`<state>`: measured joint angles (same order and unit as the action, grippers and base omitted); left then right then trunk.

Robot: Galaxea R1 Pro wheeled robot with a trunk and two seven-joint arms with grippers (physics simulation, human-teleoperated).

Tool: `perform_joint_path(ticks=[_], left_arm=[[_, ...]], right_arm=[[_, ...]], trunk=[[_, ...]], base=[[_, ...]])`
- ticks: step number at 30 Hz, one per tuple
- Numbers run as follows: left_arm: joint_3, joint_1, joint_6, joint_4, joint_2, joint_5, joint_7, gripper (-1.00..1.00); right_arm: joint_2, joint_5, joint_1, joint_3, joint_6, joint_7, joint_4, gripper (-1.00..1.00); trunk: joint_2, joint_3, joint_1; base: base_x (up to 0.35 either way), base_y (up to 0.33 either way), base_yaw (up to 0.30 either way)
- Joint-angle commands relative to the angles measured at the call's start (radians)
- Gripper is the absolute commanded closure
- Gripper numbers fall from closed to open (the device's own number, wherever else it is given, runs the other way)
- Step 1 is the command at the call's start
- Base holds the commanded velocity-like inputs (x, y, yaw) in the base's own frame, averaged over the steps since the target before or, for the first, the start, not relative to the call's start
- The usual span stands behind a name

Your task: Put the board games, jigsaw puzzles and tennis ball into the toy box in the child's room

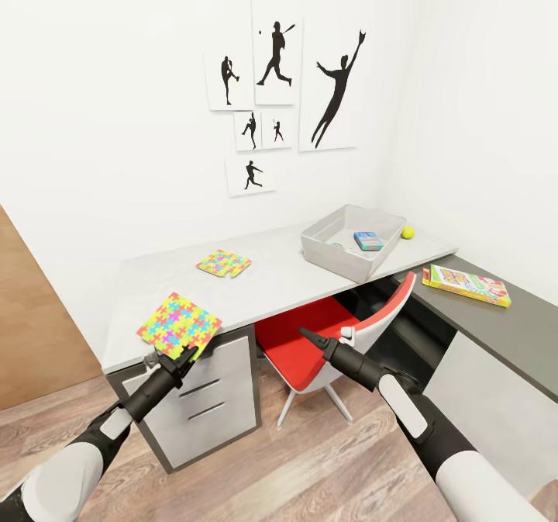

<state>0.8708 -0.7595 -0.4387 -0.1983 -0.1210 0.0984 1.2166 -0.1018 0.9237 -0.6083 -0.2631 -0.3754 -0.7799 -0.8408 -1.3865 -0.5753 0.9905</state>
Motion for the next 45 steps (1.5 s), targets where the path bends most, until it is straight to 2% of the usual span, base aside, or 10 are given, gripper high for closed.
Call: perform_joint_path(ticks=[1, 5, 8, 15, 20, 23, 32, 39, 42, 45], left_arm=[[-0.008, 0.000, -0.011, 0.000, -0.001, 0.009, 0.001, 1.00], [-0.020, -0.001, -0.013, -0.001, -0.003, 0.008, 0.002, 1.00], [-0.055, -0.001, -0.014, -0.003, -0.006, 0.008, 0.005, 1.00], [-0.124, -0.001, -0.028, -0.021, -0.011, 0.005, 0.085, 1.00], [-0.201, -0.001, -0.106, -0.096, -0.015, 0.004, 0.111, 1.00], [-0.219, -0.001, -0.152, -0.128, -0.018, 0.004, 0.114, 1.00], [-0.227, -0.001, -0.165, -0.141, -0.018, 0.006, 0.116, 1.00], [-0.272, -0.001, -0.177, -0.144, -0.014, 0.008, 0.118, 1.00], [-0.280, -0.001, -0.236, -0.144, -0.016, 0.005, 0.118, 1.00], [-0.309, -0.001, -0.281, -0.146, -0.018, 0.005, 0.118, 1.00]], right_arm=[[-0.001, 0.011, -0.001, -0.002, -0.008, 0.001, 0.000, -1.00], [-0.001, 0.011, -0.001, -0.002, -0.008, 0.001, 0.000, -1.00], [-0.001, 0.011, -0.001, -0.002, -0.008, 0.001, 0.000, -1.00], [-0.001, 0.011, -0.001, -0.002, -0.008, 0.001, 0.000, -1.00], [-0.001, 0.011, -0.001, -0.002, -0.008, 0.001, 0.000, -1.00], [-0.001, 0.011, -0.001, -0.002, -0.008, 0.001, 0.000, -1.00], [-0.001, 0.011, -0.001, -0.002, -0.008, 0.001, 0.000, -1.00], [-0.001, 0.011, -0.001, -0.002, -0.008, 0.001, 0.000, -1.00], [-0.001, 0.011, -0.001, -0.002, -0.008, 0.001, 0.000, -1.00], [0.000, 0.011, -0.001, -0.002, -0.008, 0.001, 0.000, -1.00]], trunk=[[-0.001, -0.001, 0.000], [-0.001, -0.001, 0.000], [-0.001, -0.001, 0.000], [-0.001, -0.001, 0.000], [-0.001, -0.001, 0.000], [-0.001, -0.001, 0.000], [-0.001, -0.001, 0.000], [-0.001, -0.001, 0.000], [-0.001, -0.001, 0.000], [-0.001, -0.001, 0.000]], base=[[0.000, 0.000, 0.000], [0.000, 0.000, 0.000], [0.000, 0.000, 0.000], [0.000, 0.000, 0.000], [0.000, 0.000, 0.000], [0.000, 0.000, 0.000], [0.000, 0.000, 0.000], [0.000, 0.000, 0.000], [0.000, 0.000, 0.000], [0.000, 0.000, 0.000]])
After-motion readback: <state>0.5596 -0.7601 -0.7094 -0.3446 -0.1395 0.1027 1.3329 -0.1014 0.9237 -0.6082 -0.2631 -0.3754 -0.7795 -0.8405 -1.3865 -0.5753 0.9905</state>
